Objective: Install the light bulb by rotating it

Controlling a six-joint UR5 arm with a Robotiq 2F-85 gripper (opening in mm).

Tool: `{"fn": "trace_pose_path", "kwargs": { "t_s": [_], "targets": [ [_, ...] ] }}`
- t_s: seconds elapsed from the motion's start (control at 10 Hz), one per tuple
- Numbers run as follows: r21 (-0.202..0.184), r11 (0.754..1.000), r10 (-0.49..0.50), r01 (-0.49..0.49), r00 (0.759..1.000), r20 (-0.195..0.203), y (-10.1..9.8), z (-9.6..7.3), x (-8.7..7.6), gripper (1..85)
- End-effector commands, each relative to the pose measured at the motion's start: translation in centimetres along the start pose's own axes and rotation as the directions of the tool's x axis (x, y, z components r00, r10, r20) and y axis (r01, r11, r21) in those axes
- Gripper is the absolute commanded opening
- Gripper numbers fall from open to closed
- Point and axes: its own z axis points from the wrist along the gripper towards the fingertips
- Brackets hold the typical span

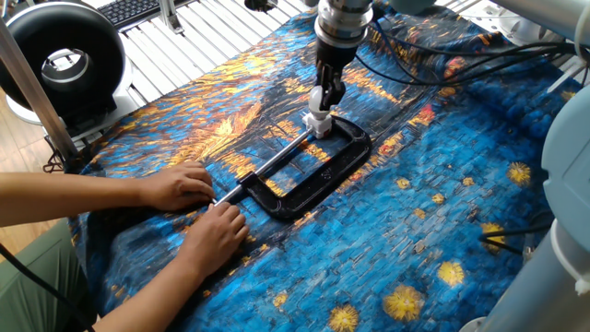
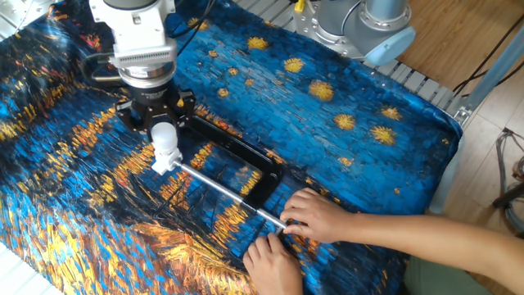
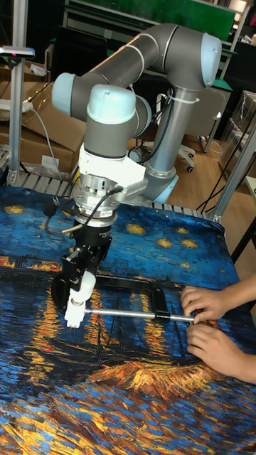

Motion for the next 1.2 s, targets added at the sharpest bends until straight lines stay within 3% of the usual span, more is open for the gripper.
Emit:
{"fn": "trace_pose_path", "kwargs": {
  "t_s": [0.0, 0.5, 0.9, 1.1],
  "targets": [
    [0.009, 0.999, 0.04, -0.04, 0.999, -0.005, -0.5, 0.0, 0.3, 21.3],
    [0.034, 0.989, 0.142, -0.141, 0.99, -0.02, -1.1, 0.0, 0.2, 18.7],
    [0.081, 0.966, 0.25, -0.247, 0.968, -0.033, -2.6, 0.0, 0.6, 14.0],
    [0.096, 0.959, 0.269, -0.266, 0.963, -0.019, -3.2, -0.1, 0.3, 12.0]
  ]
}}
